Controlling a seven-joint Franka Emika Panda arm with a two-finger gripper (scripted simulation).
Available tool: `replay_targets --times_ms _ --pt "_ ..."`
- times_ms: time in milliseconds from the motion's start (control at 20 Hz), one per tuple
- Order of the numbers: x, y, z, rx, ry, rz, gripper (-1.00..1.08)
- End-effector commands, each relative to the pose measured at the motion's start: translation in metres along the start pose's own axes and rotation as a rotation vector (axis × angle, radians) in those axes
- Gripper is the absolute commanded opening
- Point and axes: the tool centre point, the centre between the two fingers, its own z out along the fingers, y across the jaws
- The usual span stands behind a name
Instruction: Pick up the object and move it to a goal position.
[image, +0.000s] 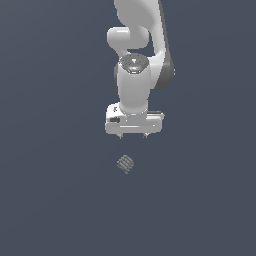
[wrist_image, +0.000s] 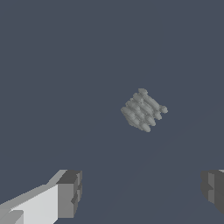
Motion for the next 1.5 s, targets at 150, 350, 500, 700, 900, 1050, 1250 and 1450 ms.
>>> replay_targets --times_ms 150,350,500,700,900,1050,1250,1450 --pt "0.000 -0.004 0.000 -0.003 0.001 -0.013 1.00" --pt "-0.001 -0.020 -0.001 -0.013 0.006 -0.059 1.00" --pt "-0.002 -0.026 -0.001 -0.017 0.008 -0.073 1.00" --pt "-0.001 -0.025 -0.001 -0.016 0.007 -0.072 1.00" --pt "0.000 -0.024 0.001 -0.017 0.006 -0.096 1.00" --pt "0.003 -0.022 0.005 -0.019 0.004 -0.126 1.00" --pt "0.007 -0.018 0.011 -0.020 -0.001 -0.184 1.00" --pt "0.013 -0.012 0.019 -0.022 -0.006 -0.261 1.00"
